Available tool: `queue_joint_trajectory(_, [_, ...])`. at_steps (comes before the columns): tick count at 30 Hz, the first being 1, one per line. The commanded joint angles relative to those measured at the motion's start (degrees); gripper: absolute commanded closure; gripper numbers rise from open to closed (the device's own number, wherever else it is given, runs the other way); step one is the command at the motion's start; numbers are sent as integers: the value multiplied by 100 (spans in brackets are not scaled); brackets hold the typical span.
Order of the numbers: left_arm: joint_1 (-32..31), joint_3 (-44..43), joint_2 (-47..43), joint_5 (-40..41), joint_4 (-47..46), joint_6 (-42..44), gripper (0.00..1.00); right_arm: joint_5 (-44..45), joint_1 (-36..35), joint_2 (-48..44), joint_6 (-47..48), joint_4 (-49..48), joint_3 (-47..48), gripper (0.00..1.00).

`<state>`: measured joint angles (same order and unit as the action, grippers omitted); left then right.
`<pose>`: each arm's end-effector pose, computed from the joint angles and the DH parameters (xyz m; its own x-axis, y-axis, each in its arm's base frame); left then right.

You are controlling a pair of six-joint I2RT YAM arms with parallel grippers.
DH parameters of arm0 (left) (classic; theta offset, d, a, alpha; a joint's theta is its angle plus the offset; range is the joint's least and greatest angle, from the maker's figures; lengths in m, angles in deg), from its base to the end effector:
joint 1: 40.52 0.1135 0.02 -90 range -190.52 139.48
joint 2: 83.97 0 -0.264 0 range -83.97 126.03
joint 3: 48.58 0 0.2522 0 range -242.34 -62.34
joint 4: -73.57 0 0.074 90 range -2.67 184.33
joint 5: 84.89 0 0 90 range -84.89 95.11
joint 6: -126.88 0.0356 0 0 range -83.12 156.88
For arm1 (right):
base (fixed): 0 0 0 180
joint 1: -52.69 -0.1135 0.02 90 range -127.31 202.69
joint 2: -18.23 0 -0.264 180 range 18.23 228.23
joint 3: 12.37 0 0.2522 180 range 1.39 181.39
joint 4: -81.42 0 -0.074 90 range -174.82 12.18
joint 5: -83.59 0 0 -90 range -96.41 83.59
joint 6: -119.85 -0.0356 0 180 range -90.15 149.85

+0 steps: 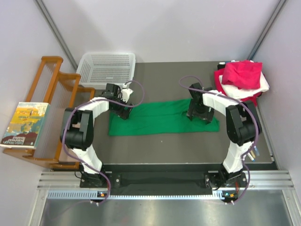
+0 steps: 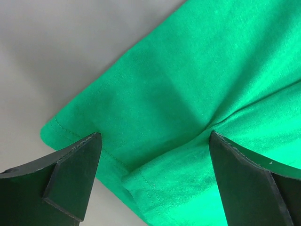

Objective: Fold and stack the t-shirts
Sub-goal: Fold the tshirt

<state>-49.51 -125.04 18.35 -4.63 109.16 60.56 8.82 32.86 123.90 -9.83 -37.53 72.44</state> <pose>0.3501 -0.0615 0.1656 -0.7006 0.5116 -0.4974 0.5626 0.8248 0.0559 0.3251 0.1073 0.1706 -0.9036 0.3291 -0.2744 0.3695 0.9227 -0.1103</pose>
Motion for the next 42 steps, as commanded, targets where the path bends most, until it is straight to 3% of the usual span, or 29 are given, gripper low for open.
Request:
queue_joint_trajectory(1, [284,521,8,1018,1034,304,1,16,111,384,31,-501,462,11])
queue_joint_trajectory(14, [214,249,-784,-71,2791,163,1,-555,559,1184,382,-413,1622,11])
queue_joint_trajectory(20, [161,205,-1039,-458,3055,163,1,-1257,762,1807,820,-413,2509,11])
queue_joint_trajectory(24, [82,161,-1074,-704,3135,128,1,-1600,893,2396,1505,-124,3649,11])
queue_joint_trajectory(32, [-173,-5,-1074,-968,3249,145,1,-2260,1069,2880,1797,140,4777,7])
queue_joint_trajectory(37, [-278,-129,-1118,-1109,3363,154,1,-2753,1131,3310,1745,447,5981,6])
queue_joint_trajectory(42, [-313,-208,-1363,-1153,3513,198,1,-2840,1113,2662,1552,133,5432,6])
